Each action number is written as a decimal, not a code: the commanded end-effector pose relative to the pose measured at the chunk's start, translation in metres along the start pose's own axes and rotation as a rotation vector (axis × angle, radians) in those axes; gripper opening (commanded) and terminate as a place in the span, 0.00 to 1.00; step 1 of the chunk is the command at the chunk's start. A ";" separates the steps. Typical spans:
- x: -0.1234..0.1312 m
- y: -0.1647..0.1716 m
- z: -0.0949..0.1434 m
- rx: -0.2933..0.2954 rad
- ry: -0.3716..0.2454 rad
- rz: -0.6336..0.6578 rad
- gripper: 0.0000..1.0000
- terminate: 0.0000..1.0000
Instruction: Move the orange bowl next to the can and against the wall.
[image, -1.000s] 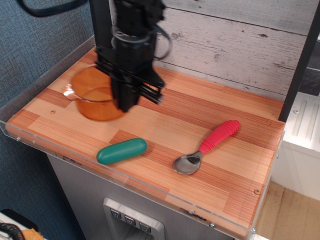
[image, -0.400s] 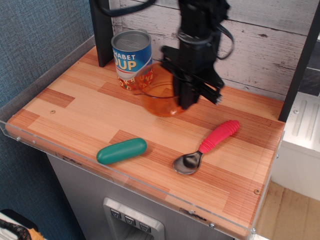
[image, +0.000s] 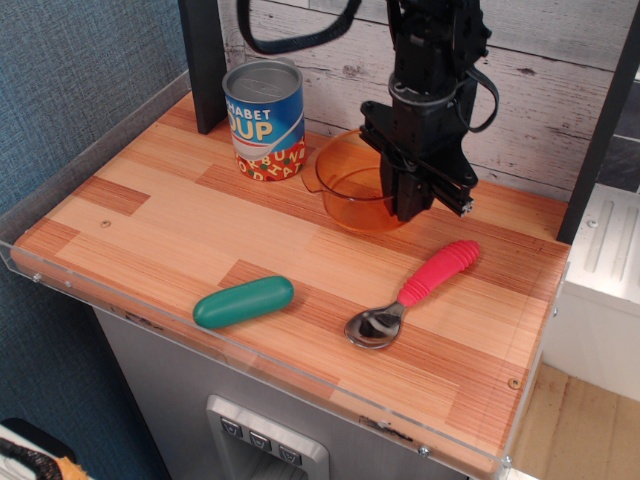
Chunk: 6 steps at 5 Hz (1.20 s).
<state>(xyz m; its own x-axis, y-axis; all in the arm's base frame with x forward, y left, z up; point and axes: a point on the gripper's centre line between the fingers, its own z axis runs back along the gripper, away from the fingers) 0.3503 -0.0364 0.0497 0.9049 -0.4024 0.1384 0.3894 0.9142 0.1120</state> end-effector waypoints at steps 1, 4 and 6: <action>0.021 -0.008 0.006 0.013 -0.016 -0.039 0.00 0.00; 0.024 -0.007 0.004 0.022 -0.032 -0.011 1.00 0.00; 0.022 -0.004 0.038 0.059 -0.060 0.048 1.00 0.00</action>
<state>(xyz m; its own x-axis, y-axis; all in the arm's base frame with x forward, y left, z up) 0.3603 -0.0427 0.0649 0.9301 -0.3413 0.1358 0.3221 0.9355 0.1452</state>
